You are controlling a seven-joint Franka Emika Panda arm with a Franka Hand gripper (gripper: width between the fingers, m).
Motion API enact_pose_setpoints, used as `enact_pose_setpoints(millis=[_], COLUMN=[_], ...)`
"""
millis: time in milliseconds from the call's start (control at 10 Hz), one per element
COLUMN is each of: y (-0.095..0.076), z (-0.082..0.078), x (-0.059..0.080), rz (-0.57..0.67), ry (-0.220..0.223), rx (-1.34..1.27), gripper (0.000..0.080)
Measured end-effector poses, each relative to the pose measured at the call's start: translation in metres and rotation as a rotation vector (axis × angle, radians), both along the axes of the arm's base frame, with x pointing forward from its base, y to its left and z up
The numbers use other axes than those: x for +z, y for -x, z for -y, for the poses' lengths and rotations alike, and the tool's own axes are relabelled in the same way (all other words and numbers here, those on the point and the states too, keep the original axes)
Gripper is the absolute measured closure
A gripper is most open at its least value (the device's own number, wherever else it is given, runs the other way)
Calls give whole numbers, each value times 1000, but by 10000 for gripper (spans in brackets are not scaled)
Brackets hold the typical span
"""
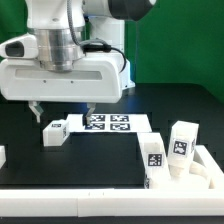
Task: Assemble stool
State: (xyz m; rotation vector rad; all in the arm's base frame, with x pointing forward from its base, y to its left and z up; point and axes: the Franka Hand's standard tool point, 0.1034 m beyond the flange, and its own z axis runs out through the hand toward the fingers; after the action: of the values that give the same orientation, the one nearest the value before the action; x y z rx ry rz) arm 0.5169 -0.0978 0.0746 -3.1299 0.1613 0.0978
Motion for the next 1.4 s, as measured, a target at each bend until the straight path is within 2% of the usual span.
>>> enact_pose_setpoints(millis=[200,300,400,500,600,700,1100,1300,1400], y=[1,6,13,24,31,33,44,57,49], z=[-1,0,3,5,10,12,17,23,27], x=[-1,-3,-9,-11,-12,-13,-14,-12,-17], rz=[-15,-50,-146,-302,-443,-533,-770,-940,-909], ry=[-2,-18,-57,-93,-116,-122,-136,-184,-167], rx=[2,-4,-22,-46,-56,-59,-92,-117,-113], gripper=[150,150,150,150,150,150,150,150,150])
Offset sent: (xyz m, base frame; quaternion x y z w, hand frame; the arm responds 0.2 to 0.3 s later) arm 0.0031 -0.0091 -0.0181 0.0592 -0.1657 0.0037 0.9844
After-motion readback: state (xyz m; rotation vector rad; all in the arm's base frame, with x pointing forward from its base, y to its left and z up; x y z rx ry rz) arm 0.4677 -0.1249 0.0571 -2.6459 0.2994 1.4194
